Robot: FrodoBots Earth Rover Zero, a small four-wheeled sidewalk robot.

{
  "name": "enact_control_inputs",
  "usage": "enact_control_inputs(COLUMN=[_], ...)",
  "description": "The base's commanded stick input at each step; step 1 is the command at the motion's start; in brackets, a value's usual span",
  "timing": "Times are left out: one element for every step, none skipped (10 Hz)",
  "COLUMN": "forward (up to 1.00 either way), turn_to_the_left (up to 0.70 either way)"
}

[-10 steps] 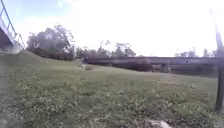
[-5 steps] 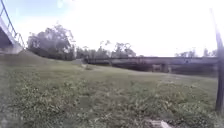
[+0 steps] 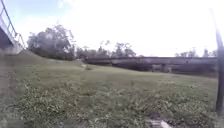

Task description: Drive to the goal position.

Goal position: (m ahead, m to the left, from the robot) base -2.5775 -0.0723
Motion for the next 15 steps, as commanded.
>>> enact_control_inputs(forward=[0.20, 0.21, 0.22, 0.24, 0.25, 0.26, 0.27, 0.27, 0.27, 0.27, 0.27, 0.27, 0.27, 0.25, 0.21], turn_to_the_left=[-0.40, -0.42, -0.45, -0.47, -0.50, -0.52, -0.54, -0.54, -0.54, -0.54, -0.54, -0.54, -0.54, -0.50, -0.33])
